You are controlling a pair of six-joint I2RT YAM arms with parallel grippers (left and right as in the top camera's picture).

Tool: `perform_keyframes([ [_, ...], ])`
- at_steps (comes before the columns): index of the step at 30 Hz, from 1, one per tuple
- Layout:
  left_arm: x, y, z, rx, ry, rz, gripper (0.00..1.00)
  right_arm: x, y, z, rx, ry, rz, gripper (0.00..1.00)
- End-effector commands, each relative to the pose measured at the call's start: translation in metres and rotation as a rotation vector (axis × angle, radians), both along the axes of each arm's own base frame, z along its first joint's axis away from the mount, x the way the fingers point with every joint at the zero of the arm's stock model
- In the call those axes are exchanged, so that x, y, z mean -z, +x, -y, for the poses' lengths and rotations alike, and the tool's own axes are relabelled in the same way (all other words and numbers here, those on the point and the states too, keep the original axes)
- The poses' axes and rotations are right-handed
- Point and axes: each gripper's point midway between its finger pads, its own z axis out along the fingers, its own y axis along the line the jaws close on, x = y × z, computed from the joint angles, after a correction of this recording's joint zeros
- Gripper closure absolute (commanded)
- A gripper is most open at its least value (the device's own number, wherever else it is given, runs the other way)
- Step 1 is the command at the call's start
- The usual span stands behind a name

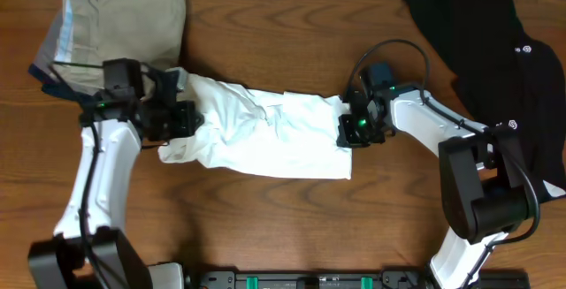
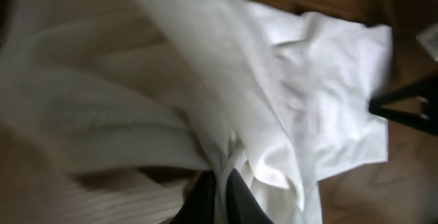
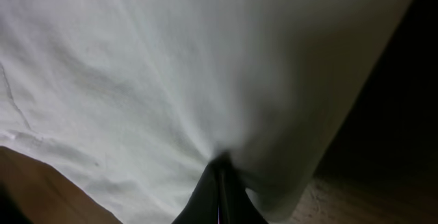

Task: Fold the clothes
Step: 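Lift the strip's left end with the left gripper and fold it rightward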

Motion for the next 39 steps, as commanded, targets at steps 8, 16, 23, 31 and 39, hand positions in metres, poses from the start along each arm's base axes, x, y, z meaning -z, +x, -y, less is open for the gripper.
perform_keyframes([
  [8, -0.02, -0.002, 0.111, 0.257, 0.055, 0.128, 0.94, 0.0, -0.006, -0.001, 0.011, 0.001, -0.017, 0.99],
  [16, -0.024, -0.012, 0.185, 0.37, 0.037, 0.211, 0.94, -0.002, -0.003, -0.004, 0.013, 0.02, -0.007, 0.99],
  [23, -0.005, -0.008, 0.216, 0.395, 0.03, 0.215, 0.94, -0.009, 0.009, -0.008, 0.034, 0.103, 0.022, 0.99],
  [31, 0.017, 0.001, 0.25, 0.411, -0.011, 0.235, 0.83, -0.01, 0.013, -0.006, 0.041, 0.106, 0.034, 0.99],
  [39, 0.001, 0.007, 0.252, 0.403, -0.031, 0.28, 0.02, -0.038, 0.041, -0.007, 0.118, 0.19, 0.127, 0.99],
])
